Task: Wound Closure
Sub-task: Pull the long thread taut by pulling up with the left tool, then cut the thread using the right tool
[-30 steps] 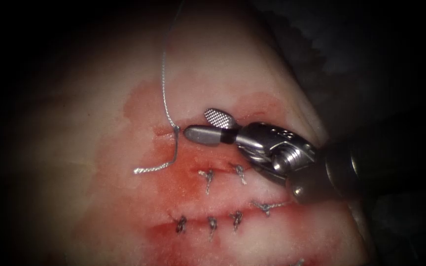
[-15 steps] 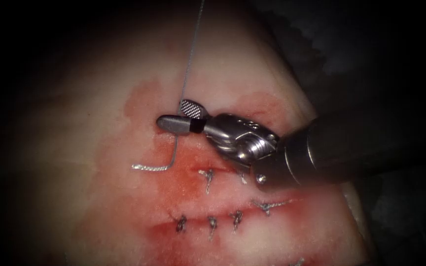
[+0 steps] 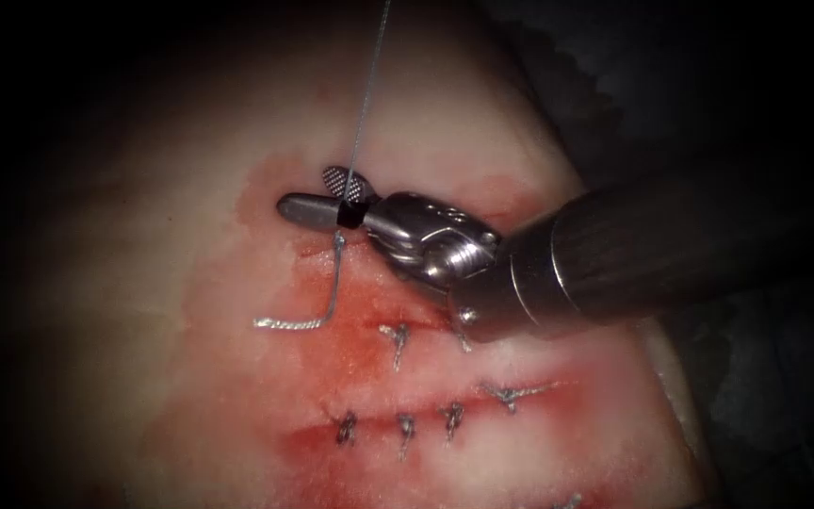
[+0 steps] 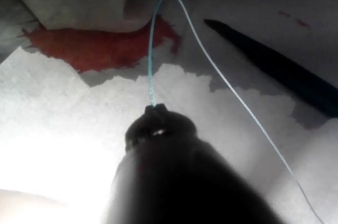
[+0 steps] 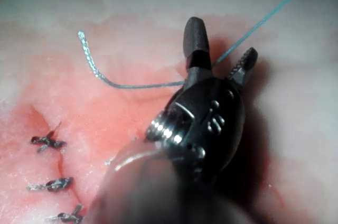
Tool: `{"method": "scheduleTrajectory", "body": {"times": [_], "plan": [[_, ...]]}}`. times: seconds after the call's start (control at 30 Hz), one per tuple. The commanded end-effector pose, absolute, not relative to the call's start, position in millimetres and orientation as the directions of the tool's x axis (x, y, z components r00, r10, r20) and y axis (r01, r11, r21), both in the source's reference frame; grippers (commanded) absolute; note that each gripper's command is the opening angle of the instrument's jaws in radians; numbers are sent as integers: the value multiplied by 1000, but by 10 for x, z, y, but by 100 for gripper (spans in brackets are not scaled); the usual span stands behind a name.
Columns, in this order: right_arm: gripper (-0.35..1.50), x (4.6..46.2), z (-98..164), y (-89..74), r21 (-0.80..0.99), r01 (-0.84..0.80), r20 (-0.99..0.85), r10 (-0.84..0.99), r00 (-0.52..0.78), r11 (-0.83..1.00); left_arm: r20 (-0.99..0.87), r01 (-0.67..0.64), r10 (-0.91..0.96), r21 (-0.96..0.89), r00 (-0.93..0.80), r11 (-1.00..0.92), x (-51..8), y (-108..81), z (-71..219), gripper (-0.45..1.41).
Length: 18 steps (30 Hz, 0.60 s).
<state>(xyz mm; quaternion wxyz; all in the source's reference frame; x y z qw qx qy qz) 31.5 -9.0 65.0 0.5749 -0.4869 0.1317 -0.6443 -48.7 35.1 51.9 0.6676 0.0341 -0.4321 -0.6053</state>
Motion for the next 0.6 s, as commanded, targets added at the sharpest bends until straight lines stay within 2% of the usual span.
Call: {"method": "scheduleTrajectory", "body": {"times": [0.03, 0.4, 0.6], "plan": [[105, 327, 654, -92, -737, 602, 476, -869, 138, -308, 540, 778, -835, 569, -109, 266, -492, 361, 520, -45], [91, 337, 658, -90, -733, 600, 485, -864, 133, -319, 541, 780, -834, 567, -110, 265, -492, 360, 520, -45], [78, 339, 664, -93, -742, 582, 483, -867, 121, -332, 542, 782, -833, 565, -110, 265, -492, 360, 520, -45]]}}
